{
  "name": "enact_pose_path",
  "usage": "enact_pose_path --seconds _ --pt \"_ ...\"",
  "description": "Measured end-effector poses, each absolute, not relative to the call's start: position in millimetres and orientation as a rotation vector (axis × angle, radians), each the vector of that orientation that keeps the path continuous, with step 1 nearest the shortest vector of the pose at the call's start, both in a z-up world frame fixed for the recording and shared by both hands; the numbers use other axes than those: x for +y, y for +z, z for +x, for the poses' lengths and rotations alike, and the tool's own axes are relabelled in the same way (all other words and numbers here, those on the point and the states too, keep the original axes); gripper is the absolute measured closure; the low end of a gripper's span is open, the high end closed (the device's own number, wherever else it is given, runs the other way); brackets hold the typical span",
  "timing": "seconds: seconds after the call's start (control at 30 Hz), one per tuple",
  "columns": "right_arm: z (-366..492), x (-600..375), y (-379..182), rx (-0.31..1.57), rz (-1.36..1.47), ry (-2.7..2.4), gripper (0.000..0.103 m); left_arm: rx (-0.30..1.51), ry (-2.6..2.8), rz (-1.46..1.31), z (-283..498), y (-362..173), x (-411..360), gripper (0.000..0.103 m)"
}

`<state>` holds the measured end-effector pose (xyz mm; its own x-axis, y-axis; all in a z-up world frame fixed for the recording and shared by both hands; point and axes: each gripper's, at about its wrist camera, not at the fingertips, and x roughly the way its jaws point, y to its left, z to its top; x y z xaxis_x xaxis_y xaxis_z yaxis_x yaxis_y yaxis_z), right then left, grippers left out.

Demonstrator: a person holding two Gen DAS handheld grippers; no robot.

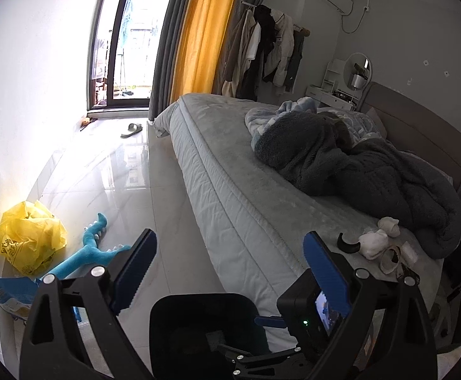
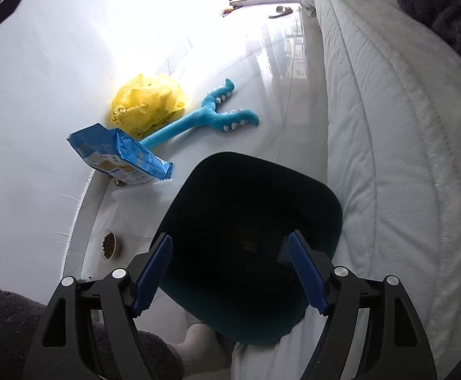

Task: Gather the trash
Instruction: 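Move both tools back to the bed and grasp the black Face wrapper with the right tool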

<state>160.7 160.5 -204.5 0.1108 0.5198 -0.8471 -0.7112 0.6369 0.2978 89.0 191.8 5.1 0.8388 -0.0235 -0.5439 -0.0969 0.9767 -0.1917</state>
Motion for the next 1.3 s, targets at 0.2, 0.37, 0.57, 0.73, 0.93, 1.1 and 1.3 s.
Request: enact_pose_path --seconds 0.2,0.37,0.57,0.73,0.93,1.1,1.3 --pt "156 124 -176 1.059 -0.197 0.916 0.025 0.548 0.018 -0.229 94 13 169 0.008" --pt "158 90 -155 0.974 -0.208 0.902 0.025 0.550 0.009 -0.213 106 10 149 0.008" --pt "167 49 -138 0.895 -0.163 0.886 0.023 0.568 -0.020 -0.224 120 2 126 0.008" --pt "170 15 -134 0.848 -0.169 0.853 0.023 0.591 -0.040 -0.194 131 -6 101 0.008" --pt "171 -26 -125 0.748 -0.169 0.825 0.021 0.602 -0.070 -0.208 144 -8 79 0.008" --pt "174 -60 -121 0.703 -0.167 0.791 0.020 0.618 -0.092 -0.197 154 -14 56 0.008" --pt "185 -101 -126 0.699 -0.126 0.729 0.020 0.654 -0.117 -0.164 165 -22 28 0.008"
